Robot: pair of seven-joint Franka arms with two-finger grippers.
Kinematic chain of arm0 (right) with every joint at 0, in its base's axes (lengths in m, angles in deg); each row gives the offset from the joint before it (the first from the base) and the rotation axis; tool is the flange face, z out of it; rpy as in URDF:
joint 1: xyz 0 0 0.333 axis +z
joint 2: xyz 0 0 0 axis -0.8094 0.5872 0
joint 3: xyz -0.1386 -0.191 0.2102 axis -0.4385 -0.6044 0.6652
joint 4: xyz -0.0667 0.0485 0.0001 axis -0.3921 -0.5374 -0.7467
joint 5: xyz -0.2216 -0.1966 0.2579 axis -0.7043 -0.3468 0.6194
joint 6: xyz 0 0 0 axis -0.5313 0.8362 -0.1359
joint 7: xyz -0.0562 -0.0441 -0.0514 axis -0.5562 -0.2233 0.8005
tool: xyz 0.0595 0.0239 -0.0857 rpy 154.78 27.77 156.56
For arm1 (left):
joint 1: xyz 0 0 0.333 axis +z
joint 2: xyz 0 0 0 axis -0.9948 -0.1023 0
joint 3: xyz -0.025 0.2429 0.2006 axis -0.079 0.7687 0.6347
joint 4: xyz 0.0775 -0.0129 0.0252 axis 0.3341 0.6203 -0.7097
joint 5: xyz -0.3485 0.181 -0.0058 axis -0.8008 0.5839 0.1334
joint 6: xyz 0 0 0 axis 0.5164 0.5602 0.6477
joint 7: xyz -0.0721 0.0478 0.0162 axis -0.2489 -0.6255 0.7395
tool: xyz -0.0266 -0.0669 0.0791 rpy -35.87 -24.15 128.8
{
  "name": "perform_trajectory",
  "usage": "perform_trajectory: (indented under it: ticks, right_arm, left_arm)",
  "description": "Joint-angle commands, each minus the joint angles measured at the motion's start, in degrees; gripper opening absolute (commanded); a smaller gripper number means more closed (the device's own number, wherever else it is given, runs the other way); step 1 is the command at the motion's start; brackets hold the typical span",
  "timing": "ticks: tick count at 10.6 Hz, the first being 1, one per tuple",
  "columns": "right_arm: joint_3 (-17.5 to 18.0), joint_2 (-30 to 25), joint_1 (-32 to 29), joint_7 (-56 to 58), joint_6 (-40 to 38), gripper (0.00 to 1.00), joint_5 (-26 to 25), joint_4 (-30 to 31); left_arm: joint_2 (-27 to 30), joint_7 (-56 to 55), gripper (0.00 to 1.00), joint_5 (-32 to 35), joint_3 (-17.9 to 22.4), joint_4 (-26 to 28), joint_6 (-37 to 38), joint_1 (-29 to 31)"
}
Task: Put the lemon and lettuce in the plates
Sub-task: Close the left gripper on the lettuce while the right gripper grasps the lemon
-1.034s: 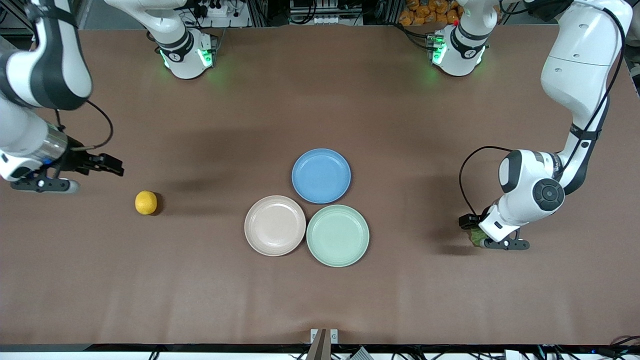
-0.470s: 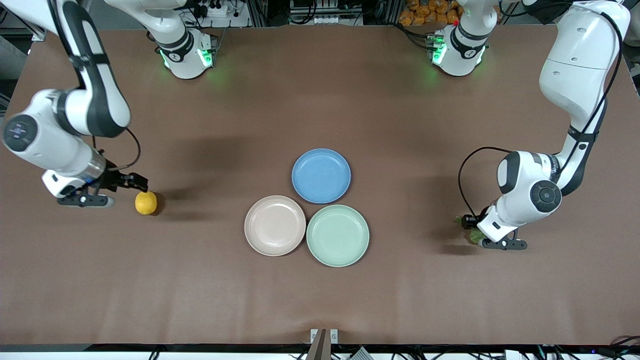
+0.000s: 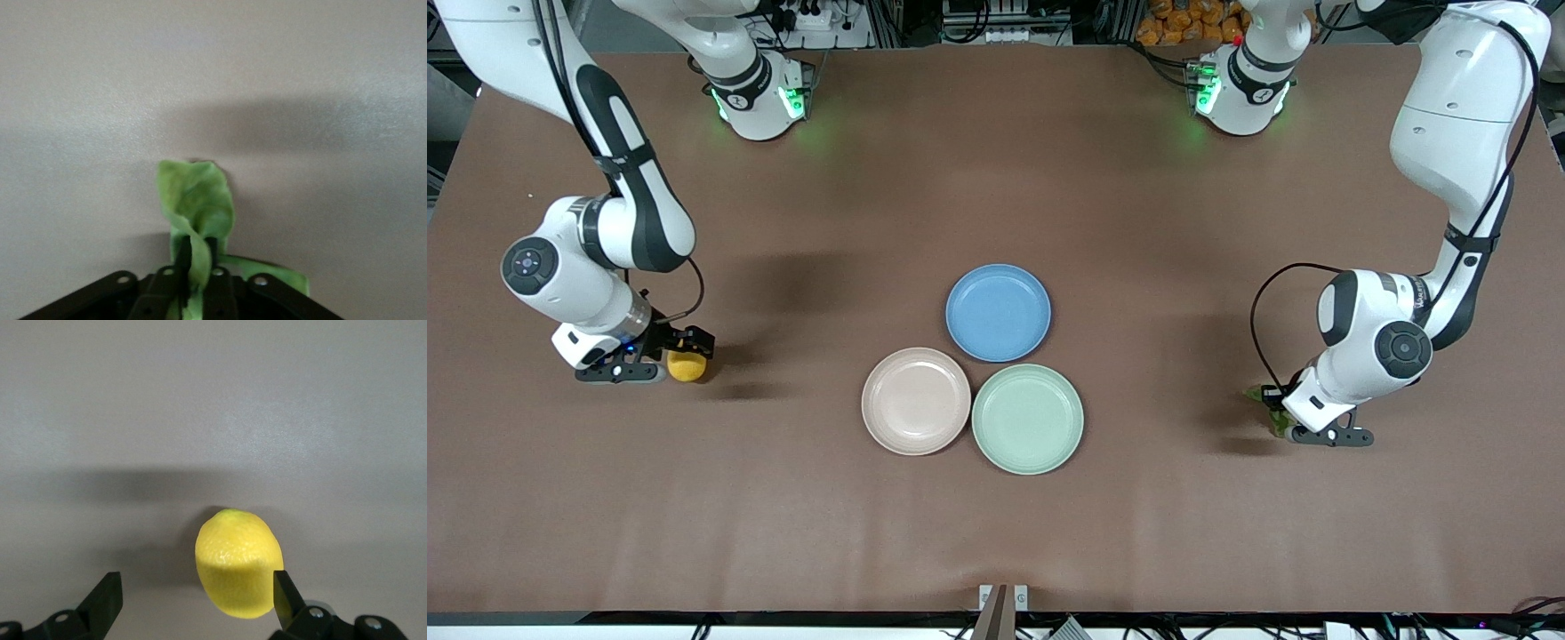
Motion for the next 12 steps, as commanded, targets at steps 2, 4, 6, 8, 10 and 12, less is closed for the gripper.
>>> perform_trajectory:
  ticks: [2, 4, 6, 8, 10, 12]
  right_arm:
    - [0.6, 3.0, -2.4, 4.6, 4.5, 1.0, 0.1, -0.1]
    - [0.6, 4.4, -2.6, 5.0, 5.4, 1.0, 0.1, -0.3]
    - [0.6, 6.4, -2.6, 5.0, 7.6, 1.0, 0.1, -0.5]
    - [0.6, 8.6, -2.6, 5.0, 10.6, 1.0, 0.1, -0.6]
    - [0.6, 9.1, -2.9, 5.2, 10.7, 1.0, 0.1, -0.7]
    - [0.6, 9.6, -3.3, 6.6, 11.5, 1.0, 0.1, -0.7]
  left_arm:
    - [0.1, -1.2, 0.0, 2.1, 0.4, -1.4, -0.1, -0.4]
    - [1.2, -1.2, 0.0, 2.1, 0.4, -2.1, 0.4, -1.5]
    - [3.3, -1.4, 0.0, 2.1, 0.4, -2.2, 0.8, -2.7]
    - [4.8, -1.4, 0.0, 2.0, -0.2, -2.2, 1.5, -3.4]
    - [5.0, -1.0, 0.0, 2.1, -0.8, -2.0, 1.5, -3.6]
    - [5.5, -1.3, 0.0, 2.1, -1.4, -2.1, 1.5, -4.9]
